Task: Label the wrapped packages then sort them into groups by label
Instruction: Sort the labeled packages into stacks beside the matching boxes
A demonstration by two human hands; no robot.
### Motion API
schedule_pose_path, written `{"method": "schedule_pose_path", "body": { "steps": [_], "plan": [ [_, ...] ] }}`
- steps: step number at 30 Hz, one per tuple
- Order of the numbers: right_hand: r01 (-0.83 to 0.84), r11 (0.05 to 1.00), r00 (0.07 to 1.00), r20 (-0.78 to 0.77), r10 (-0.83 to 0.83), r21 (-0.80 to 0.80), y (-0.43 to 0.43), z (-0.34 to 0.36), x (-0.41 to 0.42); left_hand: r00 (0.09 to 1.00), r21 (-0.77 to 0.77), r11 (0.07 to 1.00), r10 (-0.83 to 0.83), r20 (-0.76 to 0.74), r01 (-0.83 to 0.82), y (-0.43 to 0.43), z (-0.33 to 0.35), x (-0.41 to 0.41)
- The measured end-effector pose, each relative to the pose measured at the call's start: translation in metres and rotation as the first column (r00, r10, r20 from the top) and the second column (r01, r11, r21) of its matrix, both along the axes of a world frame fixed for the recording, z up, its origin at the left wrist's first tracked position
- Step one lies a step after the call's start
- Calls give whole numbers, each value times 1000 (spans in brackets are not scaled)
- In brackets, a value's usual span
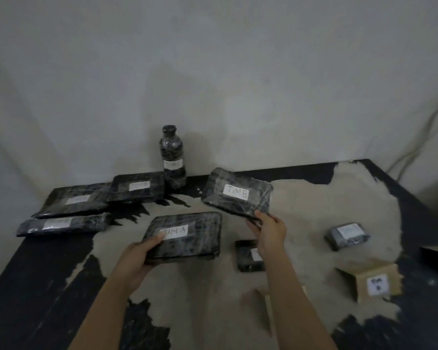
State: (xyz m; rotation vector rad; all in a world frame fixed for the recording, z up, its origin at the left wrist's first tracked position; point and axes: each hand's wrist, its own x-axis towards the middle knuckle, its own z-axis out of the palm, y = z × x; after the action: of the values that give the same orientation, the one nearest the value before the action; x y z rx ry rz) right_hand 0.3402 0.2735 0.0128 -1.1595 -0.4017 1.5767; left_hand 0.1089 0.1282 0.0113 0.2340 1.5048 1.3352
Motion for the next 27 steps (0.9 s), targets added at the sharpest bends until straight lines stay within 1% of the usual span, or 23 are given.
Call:
{"method": "schedule_pose_path", "body": {
  "steps": [4, 7, 10, 12, 15, 18, 21, 24, 26, 27],
  "plan": [
    [103, 995, 995, 11, -103, -6, 12, 1, 62, 999, 33, 999, 43, 17, -43, 41, -4, 57],
    [196, 981, 980, 32, -196, 1, 29, 2, 107, 998, 44, 998, 55, -12, -54, 72, -5, 101],
    [239, 971, 967, 86, -238, 3, 50, 4, 146, 989, 39, 989, 142, -42, -141, 98, -6, 132],
    [262, 965, 957, 132, -259, -1, 64, 7, 170, 977, 6, 982, 191, -94, -191, 112, -10, 146],
    [272, 962, 938, 220, -268, 16, 85, 10, 198, 947, -97, 969, 195, -255, -226, 122, -17, 153],
    [218, 976, 917, 339, -213, 22, 105, 7, 220, 906, -187, 952, 151, -396, -241, 123, -21, 157],
    [134, 991, 870, 478, -122, 8, 118, 4, 232, 878, -247, 935, 117, -465, -256, 119, -24, 162],
    [47, 998, 754, 657, -16, -30, 128, -1, 239, 860, -274, 919, 117, -498, -283, 116, -24, 168],
    [-16, 998, 703, 709, 54, -60, 130, 0, 241, 851, -273, 924, 94, -516, -268, 115, -23, 170],
    [-58, 992, 676, 727, 119, -108, 130, 0, 242, 846, -271, 928, 81, -527, -257, 114, -24, 171]
  ]
}}
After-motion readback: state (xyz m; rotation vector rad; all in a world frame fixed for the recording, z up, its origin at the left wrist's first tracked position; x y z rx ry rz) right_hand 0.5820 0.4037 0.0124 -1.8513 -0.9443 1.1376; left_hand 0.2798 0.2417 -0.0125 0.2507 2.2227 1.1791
